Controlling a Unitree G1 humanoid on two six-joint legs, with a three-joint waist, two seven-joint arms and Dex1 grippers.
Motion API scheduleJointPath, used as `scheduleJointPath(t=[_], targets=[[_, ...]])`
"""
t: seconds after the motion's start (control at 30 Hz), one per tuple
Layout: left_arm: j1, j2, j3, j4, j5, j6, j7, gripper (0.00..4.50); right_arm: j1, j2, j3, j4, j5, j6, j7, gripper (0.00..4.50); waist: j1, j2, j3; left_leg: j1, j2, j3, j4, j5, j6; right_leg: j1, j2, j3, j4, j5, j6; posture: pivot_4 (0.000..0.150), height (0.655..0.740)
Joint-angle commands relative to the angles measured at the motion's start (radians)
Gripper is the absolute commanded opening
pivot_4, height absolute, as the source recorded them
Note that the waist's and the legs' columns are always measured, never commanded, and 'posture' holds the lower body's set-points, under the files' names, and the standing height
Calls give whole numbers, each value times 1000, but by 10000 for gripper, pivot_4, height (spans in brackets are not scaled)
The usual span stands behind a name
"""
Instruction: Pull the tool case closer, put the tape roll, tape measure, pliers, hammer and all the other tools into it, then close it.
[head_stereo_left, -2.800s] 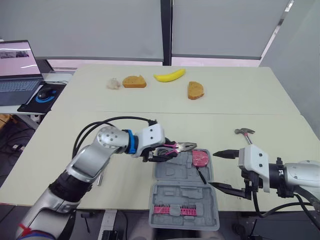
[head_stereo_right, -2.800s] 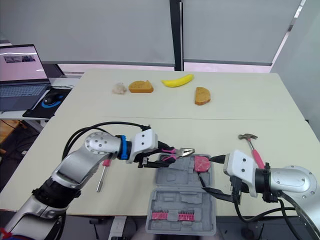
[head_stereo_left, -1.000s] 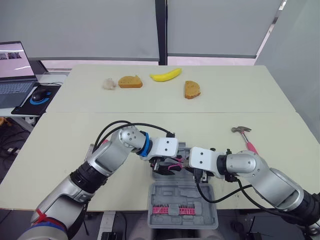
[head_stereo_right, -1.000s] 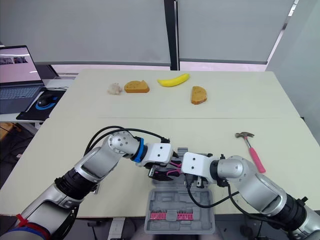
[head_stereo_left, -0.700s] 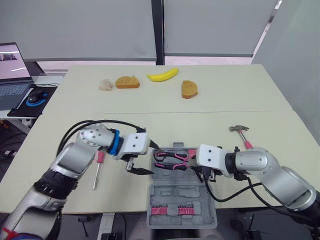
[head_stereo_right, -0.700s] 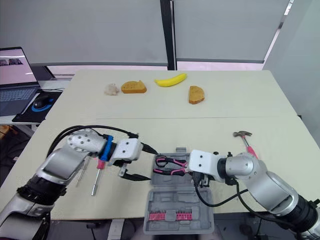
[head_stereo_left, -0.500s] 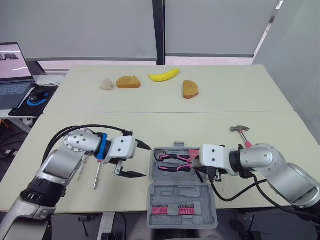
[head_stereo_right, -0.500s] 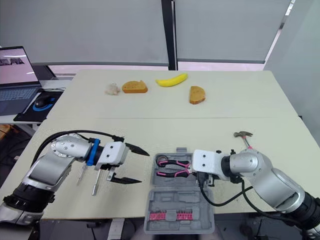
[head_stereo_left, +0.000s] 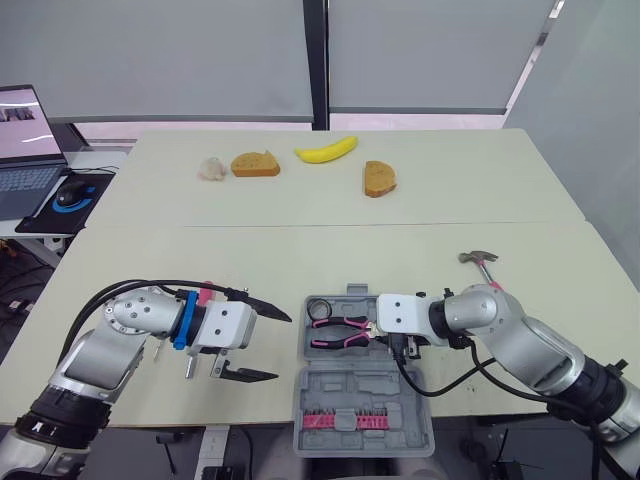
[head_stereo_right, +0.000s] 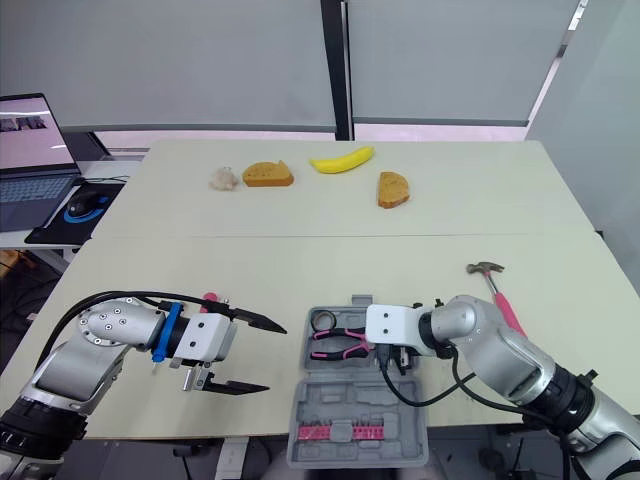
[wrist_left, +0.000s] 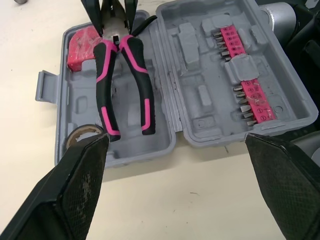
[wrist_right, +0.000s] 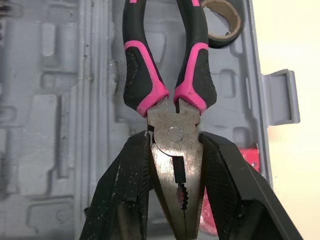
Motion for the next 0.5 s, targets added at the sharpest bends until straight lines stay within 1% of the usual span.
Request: scheduleJointPath(t=[0.03,0.27,0.5], targets=[[3,12,28,-20,-10,-7,12,45000,-17,24,13,29,-28,-43,15,12599,0,0,0,0,0,0,0,0,0,0,0,0,0,0,0,1500,7400],[2,12,27,-16,-5,-2,28,45000,-15,60,19,69,-52,-64,30,12599,0,0,0,0,0,0,0,0,0,0,0,0,0,0,0,1500,7400],[10,11,23,-18,7,-11,40,45000,-6,96,22,76,-67,-46,39,12599,0,0,0,0,0,0,0,0,0,-1,0,0,1,0,0,1500,7400]])
